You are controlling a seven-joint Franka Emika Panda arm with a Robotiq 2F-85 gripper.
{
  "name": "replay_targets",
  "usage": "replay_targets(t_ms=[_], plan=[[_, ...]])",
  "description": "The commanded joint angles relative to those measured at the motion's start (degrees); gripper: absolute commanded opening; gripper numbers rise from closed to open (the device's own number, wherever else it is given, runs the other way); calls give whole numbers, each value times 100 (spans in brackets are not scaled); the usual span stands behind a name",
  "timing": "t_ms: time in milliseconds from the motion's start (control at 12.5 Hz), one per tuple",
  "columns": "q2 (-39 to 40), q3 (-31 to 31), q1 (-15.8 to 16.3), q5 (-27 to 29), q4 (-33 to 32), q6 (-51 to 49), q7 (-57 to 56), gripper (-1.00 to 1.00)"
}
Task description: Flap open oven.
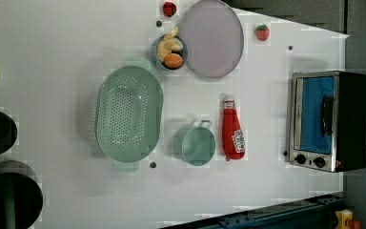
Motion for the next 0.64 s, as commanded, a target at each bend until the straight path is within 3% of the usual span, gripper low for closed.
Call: replay_targets(t_ms=[80,640], plan=[[98,-304,-134,-105,-233,316,-1099,-65],[1007,-1397,-233,-341,-577,1799,-5800,-65]])
